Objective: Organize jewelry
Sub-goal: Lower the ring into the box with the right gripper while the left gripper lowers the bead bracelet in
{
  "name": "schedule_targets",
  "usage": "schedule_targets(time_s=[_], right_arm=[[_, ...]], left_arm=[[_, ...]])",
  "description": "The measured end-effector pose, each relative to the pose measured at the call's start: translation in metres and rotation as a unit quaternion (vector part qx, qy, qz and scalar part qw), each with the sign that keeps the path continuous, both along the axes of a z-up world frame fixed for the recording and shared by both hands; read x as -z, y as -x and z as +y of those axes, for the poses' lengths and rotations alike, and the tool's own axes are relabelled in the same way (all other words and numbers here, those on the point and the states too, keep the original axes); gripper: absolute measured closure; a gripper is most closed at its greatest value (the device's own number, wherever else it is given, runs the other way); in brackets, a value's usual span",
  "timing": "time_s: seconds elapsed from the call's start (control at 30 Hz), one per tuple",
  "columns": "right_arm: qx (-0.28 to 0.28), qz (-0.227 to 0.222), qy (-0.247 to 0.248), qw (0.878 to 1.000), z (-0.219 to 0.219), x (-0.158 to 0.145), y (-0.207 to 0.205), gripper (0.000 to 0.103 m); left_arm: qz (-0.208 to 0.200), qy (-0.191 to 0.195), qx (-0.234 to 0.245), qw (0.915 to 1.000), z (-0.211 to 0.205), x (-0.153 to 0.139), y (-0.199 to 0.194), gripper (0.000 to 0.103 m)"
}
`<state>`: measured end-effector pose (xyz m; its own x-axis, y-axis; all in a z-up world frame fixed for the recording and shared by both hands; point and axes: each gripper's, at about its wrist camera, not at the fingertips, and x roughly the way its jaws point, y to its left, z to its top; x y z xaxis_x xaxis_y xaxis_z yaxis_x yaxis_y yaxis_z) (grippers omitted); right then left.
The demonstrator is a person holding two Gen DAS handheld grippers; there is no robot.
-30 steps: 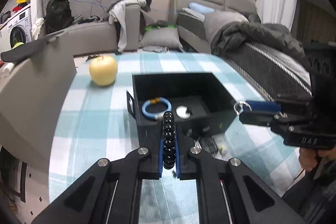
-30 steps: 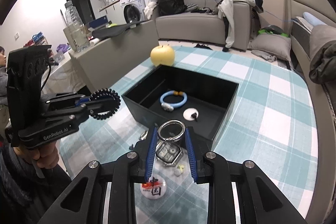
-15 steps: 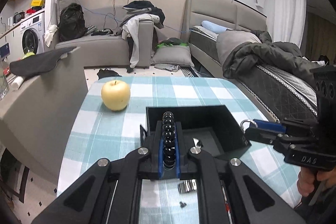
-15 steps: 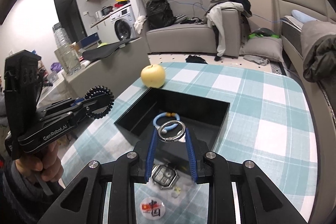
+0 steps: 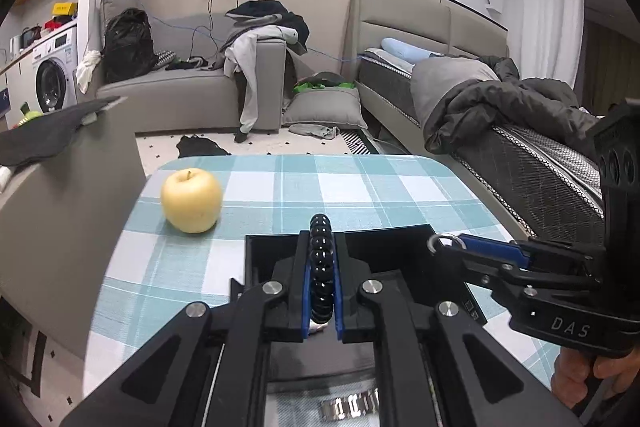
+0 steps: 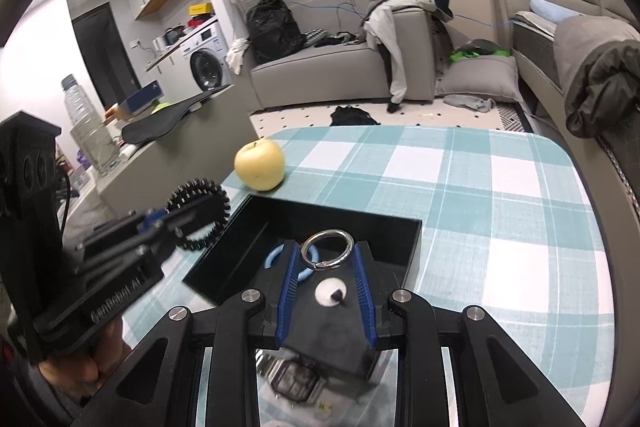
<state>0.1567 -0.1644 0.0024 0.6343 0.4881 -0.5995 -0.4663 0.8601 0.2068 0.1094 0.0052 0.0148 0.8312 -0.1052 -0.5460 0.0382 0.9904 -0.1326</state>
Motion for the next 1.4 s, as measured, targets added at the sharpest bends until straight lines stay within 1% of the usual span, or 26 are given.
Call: schedule_targets(time_s=[0.17, 0.3, 0.43, 0.6, 1.1, 1.27, 1.3, 1.33, 1.37, 1.4], right_arm=[[0.004, 0.002, 0.002, 1.0, 0.007, 0.003, -0.01, 0.077], [0.01, 0.016, -0.003, 1.0, 0.009, 0.006, -0.018, 0.077], [0.002, 0.016, 0.003, 1.0, 0.015, 0.008, -0.018, 0.077], [0.009, 0.03, 0.002, 1.0, 0.014, 0.013, -0.022, 0.077], [0.026, 0.035, 0.014, 0.999, 0.013, 0.016, -0.025, 0.076], [0.032, 0.036, 0.012, 0.999, 0.011, 0.015, -0.025, 0.075], [0.033, 0.035, 0.013, 0.999, 0.011, 0.015, -0.024, 0.071], [0.033, 0.033, 0.013, 0.999, 0.011, 0.014, -0.024, 0.066], [0.032, 0.029, 0.01, 0.999, 0.01, 0.012, -0.023, 0.064], [0.029, 0.025, 0.009, 0.999, 0.01, 0.011, -0.021, 0.058]], left_arm=[[0.003, -0.006, -0.001, 1.0, -0.003, 0.004, -0.001, 0.099], [0.004, -0.005, -0.004, 1.0, -0.003, 0.004, -0.002, 0.099], [-0.001, -0.018, -0.01, 0.9998, -0.006, 0.004, -0.004, 0.099], [0.008, -0.023, -0.016, 0.9996, -0.008, 0.012, -0.009, 0.099], [0.019, -0.05, -0.017, 0.9984, -0.02, 0.02, -0.012, 0.099], [0.026, -0.047, -0.021, 0.9984, -0.019, 0.021, -0.013, 0.099], [0.027, -0.047, -0.022, 0.9983, -0.019, 0.022, -0.012, 0.099], [0.029, -0.048, -0.023, 0.9982, -0.019, 0.022, -0.012, 0.099], [0.03, -0.047, -0.023, 0.9982, -0.018, 0.022, -0.012, 0.099], [0.031, -0.045, -0.023, 0.9982, -0.018, 0.022, -0.012, 0.099]])
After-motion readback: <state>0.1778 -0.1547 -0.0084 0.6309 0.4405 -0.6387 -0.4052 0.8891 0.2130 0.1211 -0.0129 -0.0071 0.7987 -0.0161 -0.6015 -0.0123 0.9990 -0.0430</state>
